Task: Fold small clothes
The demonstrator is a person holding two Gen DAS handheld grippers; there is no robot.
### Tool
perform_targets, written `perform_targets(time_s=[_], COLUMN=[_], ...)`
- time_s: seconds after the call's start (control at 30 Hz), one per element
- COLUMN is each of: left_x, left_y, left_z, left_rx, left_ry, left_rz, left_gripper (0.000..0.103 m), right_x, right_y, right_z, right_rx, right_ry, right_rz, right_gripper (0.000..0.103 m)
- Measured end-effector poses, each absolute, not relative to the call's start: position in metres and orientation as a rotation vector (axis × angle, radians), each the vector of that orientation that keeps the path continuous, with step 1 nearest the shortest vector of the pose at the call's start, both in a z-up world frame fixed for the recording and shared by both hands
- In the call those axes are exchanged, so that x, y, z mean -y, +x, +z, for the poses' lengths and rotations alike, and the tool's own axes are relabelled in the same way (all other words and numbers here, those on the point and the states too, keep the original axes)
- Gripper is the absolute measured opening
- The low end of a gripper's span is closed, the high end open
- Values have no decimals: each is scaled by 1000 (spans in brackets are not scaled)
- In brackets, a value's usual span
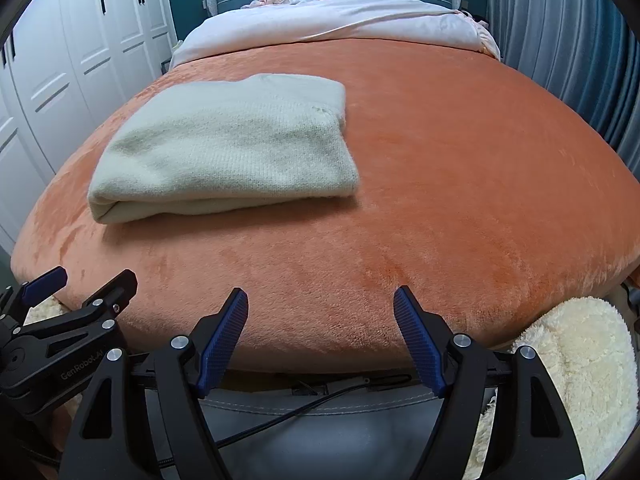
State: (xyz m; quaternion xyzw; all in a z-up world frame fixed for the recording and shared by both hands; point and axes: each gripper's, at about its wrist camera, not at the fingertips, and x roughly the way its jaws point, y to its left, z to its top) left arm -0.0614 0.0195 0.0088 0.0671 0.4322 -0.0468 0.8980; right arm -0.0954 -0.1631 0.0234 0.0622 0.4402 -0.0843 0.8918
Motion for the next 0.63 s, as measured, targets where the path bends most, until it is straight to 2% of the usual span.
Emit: perform_targets(time_s=[0.63], left_x=[-14], left_y=[-61], left_z=[7], left_rx=[-899], left_ry=[165], left_rz=[-108], left_gripper=[95], right_x=[162], right_y=[-97], right_z=[22], right_rx=[-920], right_ry=[138], right_rz=[-156], right_gripper=[74])
